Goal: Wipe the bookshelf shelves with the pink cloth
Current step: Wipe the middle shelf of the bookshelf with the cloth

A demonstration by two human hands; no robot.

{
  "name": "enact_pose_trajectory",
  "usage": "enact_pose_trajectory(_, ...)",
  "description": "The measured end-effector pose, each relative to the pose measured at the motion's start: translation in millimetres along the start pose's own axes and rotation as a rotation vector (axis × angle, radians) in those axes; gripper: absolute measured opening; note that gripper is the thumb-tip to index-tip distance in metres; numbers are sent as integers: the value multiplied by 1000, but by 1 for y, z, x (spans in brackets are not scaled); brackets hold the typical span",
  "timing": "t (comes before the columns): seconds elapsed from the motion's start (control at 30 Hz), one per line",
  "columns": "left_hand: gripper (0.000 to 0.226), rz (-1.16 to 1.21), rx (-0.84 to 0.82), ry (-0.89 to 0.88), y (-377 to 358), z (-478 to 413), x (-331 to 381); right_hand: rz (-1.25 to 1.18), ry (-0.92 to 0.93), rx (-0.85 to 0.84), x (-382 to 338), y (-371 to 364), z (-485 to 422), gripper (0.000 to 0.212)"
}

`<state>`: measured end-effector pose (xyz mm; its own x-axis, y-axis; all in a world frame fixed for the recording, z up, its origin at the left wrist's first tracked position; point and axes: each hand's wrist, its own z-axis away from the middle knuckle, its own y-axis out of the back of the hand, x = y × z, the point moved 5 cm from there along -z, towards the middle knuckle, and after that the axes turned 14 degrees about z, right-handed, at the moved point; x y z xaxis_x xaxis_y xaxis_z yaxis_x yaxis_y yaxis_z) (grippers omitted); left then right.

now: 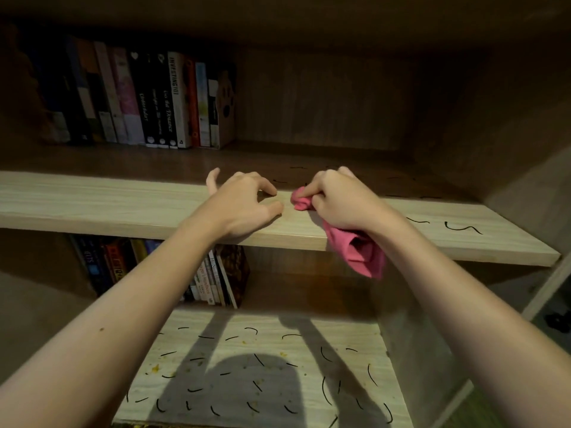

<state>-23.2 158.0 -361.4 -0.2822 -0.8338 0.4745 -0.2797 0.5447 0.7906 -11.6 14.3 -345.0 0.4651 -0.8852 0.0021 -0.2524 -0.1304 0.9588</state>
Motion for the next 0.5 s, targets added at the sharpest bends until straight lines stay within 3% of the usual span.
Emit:
enact_pose_trajectory(0.17,32,12,18,21,1,1,-1,-26,-83,-32,22,8,-4,35)
enact_pose_trajectory(0.33,32,8,25,42,0,0,0,-44,33,-14,0,2,1,38)
enact_pose_trajectory(0.5,31,27,25,41,1,0,-1,-51,-68,-15,24,9,2,36)
